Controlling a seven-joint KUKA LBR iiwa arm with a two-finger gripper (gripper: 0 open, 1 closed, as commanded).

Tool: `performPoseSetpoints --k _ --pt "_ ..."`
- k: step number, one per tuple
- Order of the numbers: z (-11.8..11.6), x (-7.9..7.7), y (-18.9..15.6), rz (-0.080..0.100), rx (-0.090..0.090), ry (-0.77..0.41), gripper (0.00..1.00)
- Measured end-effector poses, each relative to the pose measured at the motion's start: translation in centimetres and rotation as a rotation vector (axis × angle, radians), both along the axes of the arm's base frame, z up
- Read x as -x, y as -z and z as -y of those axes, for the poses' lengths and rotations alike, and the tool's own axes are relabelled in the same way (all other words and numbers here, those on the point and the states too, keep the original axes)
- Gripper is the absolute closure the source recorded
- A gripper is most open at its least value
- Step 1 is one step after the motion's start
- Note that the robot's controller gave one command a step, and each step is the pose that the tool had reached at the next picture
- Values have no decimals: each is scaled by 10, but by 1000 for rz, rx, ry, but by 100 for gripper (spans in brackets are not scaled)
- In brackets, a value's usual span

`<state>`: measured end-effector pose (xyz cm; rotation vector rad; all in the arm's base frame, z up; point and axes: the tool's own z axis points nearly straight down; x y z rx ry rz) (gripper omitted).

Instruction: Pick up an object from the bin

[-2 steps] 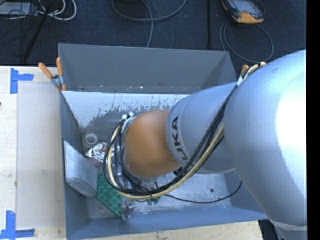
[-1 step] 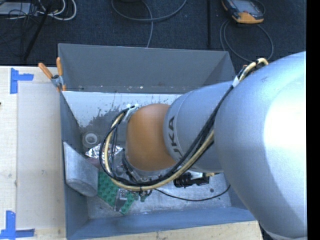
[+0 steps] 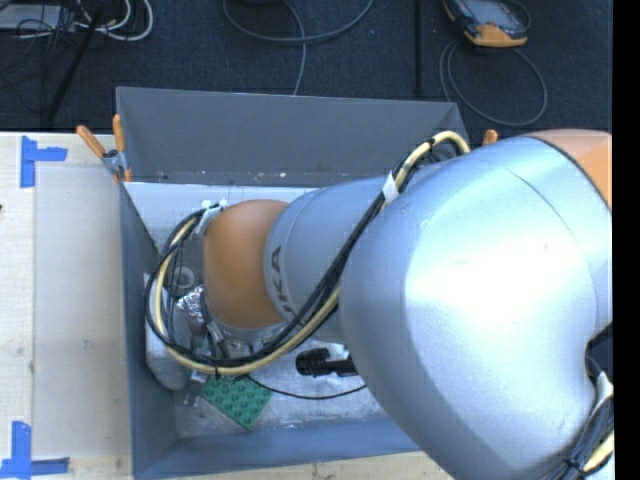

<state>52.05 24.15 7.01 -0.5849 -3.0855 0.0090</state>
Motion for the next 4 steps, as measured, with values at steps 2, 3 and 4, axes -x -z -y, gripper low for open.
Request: performPoseSetpoints --k 2,3,4 --pt "50 37 -2 7 -9 322 100" --pt "50 36 -47 4 -5 321 100" --pt "52 36 -63 2 -4 319 100"
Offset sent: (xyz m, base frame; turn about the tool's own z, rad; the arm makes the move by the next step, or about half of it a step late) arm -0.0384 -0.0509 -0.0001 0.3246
